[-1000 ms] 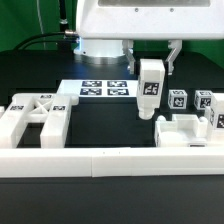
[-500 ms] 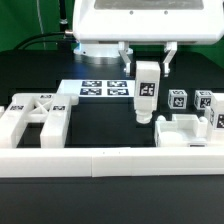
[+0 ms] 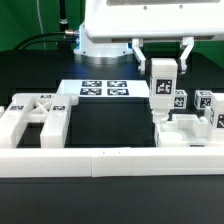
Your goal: Assemble chair
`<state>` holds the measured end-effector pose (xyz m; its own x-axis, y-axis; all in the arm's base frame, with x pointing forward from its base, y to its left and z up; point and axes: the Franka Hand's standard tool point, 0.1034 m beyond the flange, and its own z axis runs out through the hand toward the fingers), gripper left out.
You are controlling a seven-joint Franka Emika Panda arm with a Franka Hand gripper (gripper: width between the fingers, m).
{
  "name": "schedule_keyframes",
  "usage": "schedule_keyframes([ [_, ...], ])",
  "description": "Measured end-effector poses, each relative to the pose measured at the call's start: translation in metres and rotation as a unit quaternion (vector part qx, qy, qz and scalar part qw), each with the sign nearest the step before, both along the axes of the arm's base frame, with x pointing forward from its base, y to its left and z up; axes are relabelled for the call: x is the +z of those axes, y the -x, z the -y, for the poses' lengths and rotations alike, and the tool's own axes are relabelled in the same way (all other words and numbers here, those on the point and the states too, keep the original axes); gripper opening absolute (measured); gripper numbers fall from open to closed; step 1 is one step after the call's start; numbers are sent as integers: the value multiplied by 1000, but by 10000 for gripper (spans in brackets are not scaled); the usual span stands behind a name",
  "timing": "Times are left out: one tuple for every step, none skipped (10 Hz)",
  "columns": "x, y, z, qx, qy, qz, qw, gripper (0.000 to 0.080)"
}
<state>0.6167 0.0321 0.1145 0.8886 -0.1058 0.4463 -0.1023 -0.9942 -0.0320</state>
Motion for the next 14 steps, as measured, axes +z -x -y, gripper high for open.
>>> schedule_keyframes([
  [-5,-1,1,1,5,9,1000,287],
  [-6,-7,-4,3,2,9,1000,287],
  [-7,-13,-9,7,3,13,1000,287],
  [-15,-12,-11,9,5,10,1000,287],
  [-20,-10,-14,11,6,8,1000,287],
  [-20,-10,-19,13,6,9,1000,287],
  [-20,-10,-22,15,7,14,1000,287],
  [-20,-11,-23,16,8,19,1000,287],
  [-20,-10,-23,17,9,23,1000,287],
  [-20,-9,-23,20,11,23,999,287],
  [-17,-8,-22,20,11,23,999,287],
  [-12,-8,-21,20,10,25,999,287],
  [-10,-5,-20,20,10,25,999,287],
  [-13,-2,-20,20,11,22,999,287],
])
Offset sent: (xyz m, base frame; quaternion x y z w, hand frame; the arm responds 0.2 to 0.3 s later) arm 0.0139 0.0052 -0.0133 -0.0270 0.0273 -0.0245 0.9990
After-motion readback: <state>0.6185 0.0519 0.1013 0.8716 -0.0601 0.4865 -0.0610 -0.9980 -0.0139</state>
